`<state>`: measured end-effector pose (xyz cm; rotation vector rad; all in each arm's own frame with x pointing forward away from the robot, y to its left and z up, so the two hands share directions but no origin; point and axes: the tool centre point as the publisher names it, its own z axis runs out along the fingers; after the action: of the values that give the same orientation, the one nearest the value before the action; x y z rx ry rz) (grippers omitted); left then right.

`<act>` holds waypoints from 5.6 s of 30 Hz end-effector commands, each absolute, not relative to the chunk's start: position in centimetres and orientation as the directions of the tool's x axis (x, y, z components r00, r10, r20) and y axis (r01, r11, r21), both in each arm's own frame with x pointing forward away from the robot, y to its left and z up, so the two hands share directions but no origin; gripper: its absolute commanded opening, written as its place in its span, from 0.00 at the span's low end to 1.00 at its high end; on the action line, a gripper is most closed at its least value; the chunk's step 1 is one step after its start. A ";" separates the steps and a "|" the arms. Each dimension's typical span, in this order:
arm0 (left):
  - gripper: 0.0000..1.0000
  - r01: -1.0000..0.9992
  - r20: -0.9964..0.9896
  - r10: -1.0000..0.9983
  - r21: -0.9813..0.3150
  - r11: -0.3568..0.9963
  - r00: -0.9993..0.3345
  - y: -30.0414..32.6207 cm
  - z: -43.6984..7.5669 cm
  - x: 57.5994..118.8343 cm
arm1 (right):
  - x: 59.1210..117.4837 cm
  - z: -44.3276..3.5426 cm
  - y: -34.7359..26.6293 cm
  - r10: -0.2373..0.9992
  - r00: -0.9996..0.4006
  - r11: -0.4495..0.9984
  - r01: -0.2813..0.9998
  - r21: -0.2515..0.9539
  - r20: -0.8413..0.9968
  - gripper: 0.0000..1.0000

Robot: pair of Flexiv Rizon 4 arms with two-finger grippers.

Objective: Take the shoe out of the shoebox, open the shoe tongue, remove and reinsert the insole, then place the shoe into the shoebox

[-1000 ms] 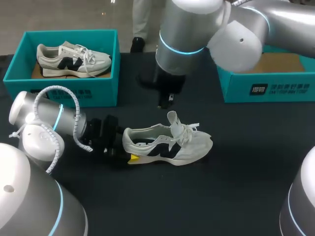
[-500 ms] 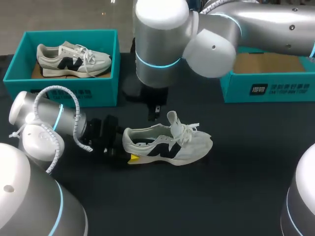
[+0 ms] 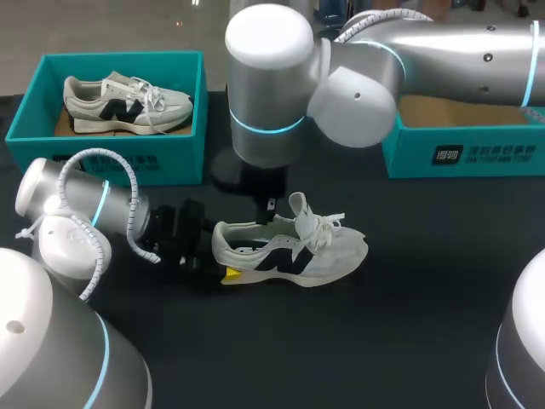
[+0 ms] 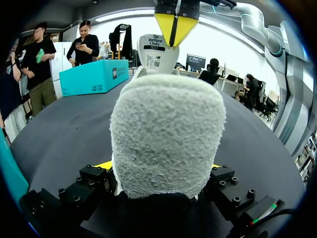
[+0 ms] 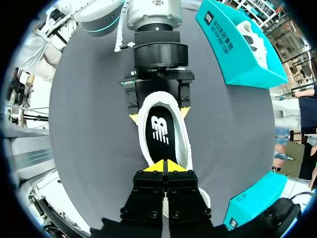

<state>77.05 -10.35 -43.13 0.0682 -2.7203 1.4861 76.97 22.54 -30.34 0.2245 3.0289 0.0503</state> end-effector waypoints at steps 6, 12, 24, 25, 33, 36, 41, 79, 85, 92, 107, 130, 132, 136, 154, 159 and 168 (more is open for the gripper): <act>0.00 -0.059 0.056 -0.021 -0.837 0.544 -0.998 -10.8 -44.0 77.1 | 77.1 -30.4 23.3 0.149 -0.983 0.989 0.147 0.026 -0.103 0.00; 0.00 -0.059 0.056 -0.021 -0.837 0.544 -0.998 -10.8 -44.0 77.1 | 77.8 -31.4 23.4 0.137 -0.985 0.991 0.136 0.015 -0.109 0.00; 0.00 -0.059 0.056 -0.021 -0.837 0.544 -0.998 -10.8 -44.0 77.1 | 77.9 -34.6 22.7 0.125 -0.990 0.992 0.125 0.003 -0.058 0.00; 0.00 -0.059 0.056 -0.021 -0.837 0.544 -0.998 -10.8 -44.0 77.1 | 77.8 -34.8 22.6 0.127 -0.990 0.992 0.127 0.002 -0.056 0.00; 0.00 -0.059 0.056 -0.021 -0.837 0.544 -0.998 -10.8 -44.0 77.1 | 76.9 -36.2 22.6 0.129 -0.992 0.992 0.129 0.001 -0.018 0.00; 0.00 -0.059 0.056 -0.021 -0.837 0.544 -0.998 -10.8 -44.0 77.1 | 76.6 -36.7 22.3 0.133 -0.991 0.991 0.133 0.001 0.001 0.00; 0.00 -0.059 0.056 -0.021 -0.837 0.544 -0.998 -10.8 -44.0 77.1 | 76.8 -37.4 21.7 0.146 -0.989 0.989 0.146 0.010 0.017 0.00; 0.00 -0.059 0.056 -0.021 -0.837 0.544 -0.998 -10.8 -44.0 77.1 | 79.2 -40.8 21.0 0.179 -0.983 0.983 0.180 0.036 0.030 0.31; 0.00 -0.059 0.056 -0.021 -0.837 0.544 -0.998 -10.8 -44.0 77.1 | 79.6 -41.2 21.1 0.166 -0.985 0.985 0.168 0.048 0.042 0.37; 0.00 -0.059 0.056 -0.021 -0.837 0.544 -0.998 -10.8 -44.0 77.1 | 79.2 -42.2 21.9 0.130 -0.985 0.989 0.138 0.058 0.117 0.40; 0.00 -0.059 0.056 -0.021 -0.837 0.544 -0.998 -10.8 -44.0 77.1 | 77.9 -44.8 22.3 0.156 -0.956 0.982 0.176 0.064 0.249 0.00; 0.00 -0.059 0.056 -0.021 -0.837 0.544 -0.998 -10.8 -44.0 77.1 | 76.6 -38.8 20.5 0.196 -0.969 0.973 0.212 0.093 0.151 0.00; 0.00 -0.059 0.056 -0.021 -0.837 0.544 -0.998 -10.8 -44.0 77.1 | 76.7 -38.6 20.3 0.205 -0.969 0.971 0.219 0.100 0.137 0.00; 0.00 -0.059 0.056 -0.021 -0.837 0.544 -0.998 -10.8 -44.0 77.1 | 76.9 -37.5 19.9 0.227 -0.970 0.964 0.236 0.121 0.083 0.00; 0.00 -0.059 0.056 -0.021 -0.837 0.544 -0.998 -10.8 -44.0 77.1 | 77.9 -36.1 18.0 0.259 -0.966 0.951 0.259 0.171 0.023 0.00; 0.00 -0.059 0.056 -0.021 -0.837 0.544 -0.998 -10.8 -44.0 77.1 | 78.2 -35.7 17.5 0.258 -0.966 0.944 0.255 0.209 0.015 0.00; 0.00 -0.059 0.056 -0.021 -0.837 0.544 -0.998 -10.8 -44.0 77.1 | 79.5 -35.4 19.8 0.170 -0.985 0.938 0.171 0.301 0.030 0.00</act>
<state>77.03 -10.39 -43.15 0.0686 -2.7206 1.4857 78.96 19.50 -34.76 0.2924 3.0825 0.4332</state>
